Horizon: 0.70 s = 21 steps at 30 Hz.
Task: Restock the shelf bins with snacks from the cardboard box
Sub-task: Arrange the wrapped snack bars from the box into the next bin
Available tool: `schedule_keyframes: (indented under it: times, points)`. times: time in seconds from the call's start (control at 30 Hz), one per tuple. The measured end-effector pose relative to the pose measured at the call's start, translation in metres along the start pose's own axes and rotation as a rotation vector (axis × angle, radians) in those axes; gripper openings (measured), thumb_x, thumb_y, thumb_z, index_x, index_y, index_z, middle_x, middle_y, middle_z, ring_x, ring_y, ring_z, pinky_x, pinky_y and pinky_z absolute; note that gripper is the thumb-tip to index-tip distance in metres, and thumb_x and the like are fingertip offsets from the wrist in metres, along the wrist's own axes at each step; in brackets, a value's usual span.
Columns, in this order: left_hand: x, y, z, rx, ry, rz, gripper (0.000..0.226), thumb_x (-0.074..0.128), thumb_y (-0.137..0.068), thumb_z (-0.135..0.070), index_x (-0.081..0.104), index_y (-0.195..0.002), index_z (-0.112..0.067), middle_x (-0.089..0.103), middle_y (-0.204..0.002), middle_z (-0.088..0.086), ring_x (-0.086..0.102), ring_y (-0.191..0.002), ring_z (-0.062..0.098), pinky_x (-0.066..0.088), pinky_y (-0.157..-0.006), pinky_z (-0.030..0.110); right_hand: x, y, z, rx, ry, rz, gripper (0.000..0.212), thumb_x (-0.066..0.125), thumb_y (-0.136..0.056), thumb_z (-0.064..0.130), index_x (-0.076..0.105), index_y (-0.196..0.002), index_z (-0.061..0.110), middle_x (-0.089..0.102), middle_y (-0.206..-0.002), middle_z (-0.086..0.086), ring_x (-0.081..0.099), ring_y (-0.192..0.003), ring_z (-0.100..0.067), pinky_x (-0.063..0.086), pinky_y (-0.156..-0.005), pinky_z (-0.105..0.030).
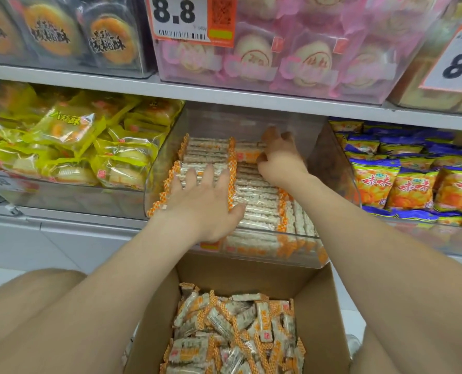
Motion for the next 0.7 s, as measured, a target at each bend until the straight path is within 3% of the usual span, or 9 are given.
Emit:
schedule_keyframes:
  times: [0.07,0.17,0.27,0.37,0.47,0.6,0.7]
  points:
    - [-0.001,0.002,-0.001,-0.002,0.004,-0.002,0.083,0.022,-0.101,-0.07,-0.003,-0.167,-0.025,-0.004,-0.175,0.008,0.001,-0.159,0.044,0.007,-0.125,0.065,-0.001,0.0,-0.001,-0.025,-0.001,-0.011,0.05,0.055,-0.095,0.015,0.043,-0.144,0.022,0.042,-0.143,-0.02,0.059,-0.116,-0.043,0.051,-0.092,-0.041]
    - [-0.002,0.005,-0.002,-0.002,0.009,0.002,0.08,0.024,-0.103,-0.067,-0.002,-0.167,-0.025,-0.003,-0.175,0.008,0.002,-0.159,0.044,0.007,-0.125,0.065,-0.002,0.002,-0.008,0.032,0.057,-0.063,0.044,0.06,-0.094,0.016,0.056,-0.134,0.033,0.04,-0.142,-0.015,0.048,-0.127,-0.042,0.046,-0.105,-0.047]
    - [-0.003,0.005,-0.002,0.006,0.021,-0.009,0.079,0.024,-0.104,-0.066,0.001,-0.167,-0.026,0.0,-0.175,0.009,0.004,-0.158,0.044,0.008,-0.125,0.065,-0.007,0.006,-0.001,0.0,0.176,-0.154,0.043,0.065,-0.09,0.012,0.066,-0.13,0.029,0.039,-0.144,-0.017,0.039,-0.133,-0.044,0.043,-0.108,-0.05]
    - [-0.002,0.006,-0.001,0.014,0.042,-0.023,0.079,0.024,-0.103,-0.069,0.004,-0.167,-0.026,0.002,-0.175,0.009,0.005,-0.159,0.044,0.008,-0.126,0.065,-0.003,0.012,0.005,-0.081,0.309,-0.127,0.05,0.067,-0.087,0.015,0.061,-0.136,0.02,0.046,-0.142,-0.021,0.044,-0.133,-0.046,0.042,-0.106,-0.05]
    - [-0.004,0.009,-0.001,0.031,0.061,-0.058,0.081,0.022,-0.102,-0.072,0.01,-0.166,-0.025,0.008,-0.174,0.011,0.008,-0.159,0.042,0.011,-0.126,0.063,-0.009,0.02,0.005,-0.106,0.426,-0.207,0.061,0.069,-0.084,0.018,0.054,-0.142,0.015,0.051,-0.137,-0.022,0.048,-0.127,-0.045,0.042,-0.102,-0.049]
    - [-0.015,0.018,0.0,0.067,0.111,-0.207,0.078,0.018,-0.1,-0.072,0.032,-0.158,-0.021,0.037,-0.163,0.008,0.031,-0.151,0.033,0.031,-0.119,0.057,-0.032,0.04,0.017,-0.127,0.431,-0.252,0.053,0.065,-0.085,0.017,0.054,-0.137,0.008,0.055,-0.128,-0.022,0.053,-0.12,-0.046,0.047,-0.095,-0.05]
    - [-0.03,0.036,-0.003,0.138,0.159,-0.421,0.052,0.043,-0.103,-0.055,0.051,-0.14,-0.019,0.057,-0.137,0.005,0.053,-0.127,0.032,0.046,-0.102,0.051,-0.049,0.073,0.03,-0.212,0.322,-0.254,0.031,0.059,-0.087,0.017,0.064,-0.116,0.009,0.063,-0.112,-0.017,0.061,-0.105,-0.043,0.052,-0.085,-0.046]
Point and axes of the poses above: each hand's wrist, its own y-axis away from the middle knuckle, its own x-axis out of the palm, z = x × y, the point moved 7 cm from there along -y, towards the middle knuckle
